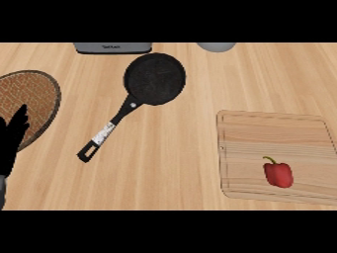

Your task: Pick the bell pepper from the cutting board and place it in the pan

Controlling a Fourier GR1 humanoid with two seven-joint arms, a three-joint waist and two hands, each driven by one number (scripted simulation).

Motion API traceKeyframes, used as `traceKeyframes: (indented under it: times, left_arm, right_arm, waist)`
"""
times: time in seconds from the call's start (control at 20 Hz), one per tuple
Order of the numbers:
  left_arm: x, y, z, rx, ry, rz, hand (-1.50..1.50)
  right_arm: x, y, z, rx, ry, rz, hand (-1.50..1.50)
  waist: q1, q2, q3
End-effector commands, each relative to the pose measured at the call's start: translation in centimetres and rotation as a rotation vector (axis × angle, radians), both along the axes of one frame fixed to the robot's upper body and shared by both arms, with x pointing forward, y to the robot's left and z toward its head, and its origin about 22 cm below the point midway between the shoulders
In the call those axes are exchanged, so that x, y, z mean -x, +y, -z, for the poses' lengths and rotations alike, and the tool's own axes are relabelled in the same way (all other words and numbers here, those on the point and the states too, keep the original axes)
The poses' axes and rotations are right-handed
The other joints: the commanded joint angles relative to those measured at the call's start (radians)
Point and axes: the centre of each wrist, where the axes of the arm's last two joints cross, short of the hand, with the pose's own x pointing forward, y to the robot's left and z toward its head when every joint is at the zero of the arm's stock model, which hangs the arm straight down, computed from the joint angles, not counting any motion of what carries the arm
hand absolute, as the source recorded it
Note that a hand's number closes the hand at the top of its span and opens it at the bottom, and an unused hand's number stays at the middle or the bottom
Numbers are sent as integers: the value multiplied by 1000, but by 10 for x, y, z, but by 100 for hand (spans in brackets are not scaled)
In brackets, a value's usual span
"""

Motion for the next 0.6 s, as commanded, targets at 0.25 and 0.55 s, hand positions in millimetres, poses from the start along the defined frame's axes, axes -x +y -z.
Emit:
traceKeyframes:
  times: [0.25,0.55]
  left_arm:
    - [-16,-19,6,15,-2,18,0]
    - [-17,-17,-3,20,0,27,0]
  right_arm:
    - [5,54,-40,442,210,127,-150]
    - [6,92,-11,568,357,133,-150]
  waist:
    - [27,9,1]
    - [33,5,4]
